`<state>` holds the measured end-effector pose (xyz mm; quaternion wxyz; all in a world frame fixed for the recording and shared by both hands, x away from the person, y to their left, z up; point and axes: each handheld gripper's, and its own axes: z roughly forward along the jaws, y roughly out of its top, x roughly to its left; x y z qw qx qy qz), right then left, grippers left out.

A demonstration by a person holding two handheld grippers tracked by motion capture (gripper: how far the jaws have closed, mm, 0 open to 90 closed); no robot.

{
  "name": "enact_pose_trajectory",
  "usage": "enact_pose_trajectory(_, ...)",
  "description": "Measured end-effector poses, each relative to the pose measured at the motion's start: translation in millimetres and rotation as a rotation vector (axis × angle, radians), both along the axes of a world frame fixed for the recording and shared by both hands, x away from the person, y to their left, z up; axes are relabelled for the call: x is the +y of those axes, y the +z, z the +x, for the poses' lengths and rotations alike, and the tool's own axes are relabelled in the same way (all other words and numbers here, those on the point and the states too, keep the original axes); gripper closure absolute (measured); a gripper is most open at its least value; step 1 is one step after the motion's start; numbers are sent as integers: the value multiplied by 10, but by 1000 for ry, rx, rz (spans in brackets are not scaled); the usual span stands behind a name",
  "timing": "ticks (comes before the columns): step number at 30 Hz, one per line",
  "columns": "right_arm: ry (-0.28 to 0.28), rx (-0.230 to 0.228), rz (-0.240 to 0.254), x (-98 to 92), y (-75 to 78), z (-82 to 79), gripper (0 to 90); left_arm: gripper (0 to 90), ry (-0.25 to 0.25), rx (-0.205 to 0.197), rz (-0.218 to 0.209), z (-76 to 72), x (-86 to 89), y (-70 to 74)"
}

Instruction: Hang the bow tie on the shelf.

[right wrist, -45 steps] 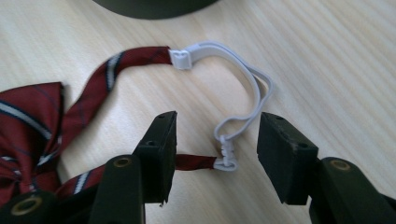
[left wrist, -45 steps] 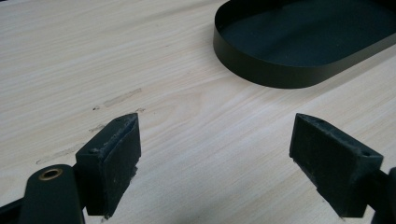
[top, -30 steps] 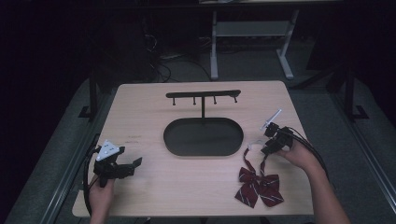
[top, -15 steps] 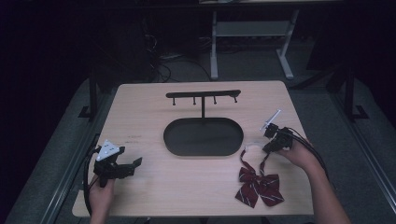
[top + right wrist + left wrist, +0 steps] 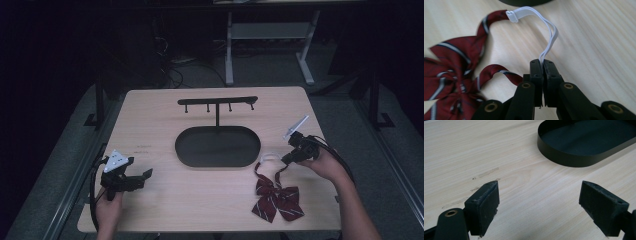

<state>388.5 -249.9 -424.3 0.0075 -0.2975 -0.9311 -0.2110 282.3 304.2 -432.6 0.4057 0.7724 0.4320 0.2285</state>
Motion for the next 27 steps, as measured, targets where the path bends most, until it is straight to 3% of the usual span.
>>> enact_pose_trajectory(12, 92, 6, 90, 2, 121, -78, 866, 163, 0, -4, 1, -2, 1, -2)
enact_pose_trajectory(27, 184, -50, 117, 156, 456, -173, 867, 163, 1, 0, 0, -1, -2, -5)
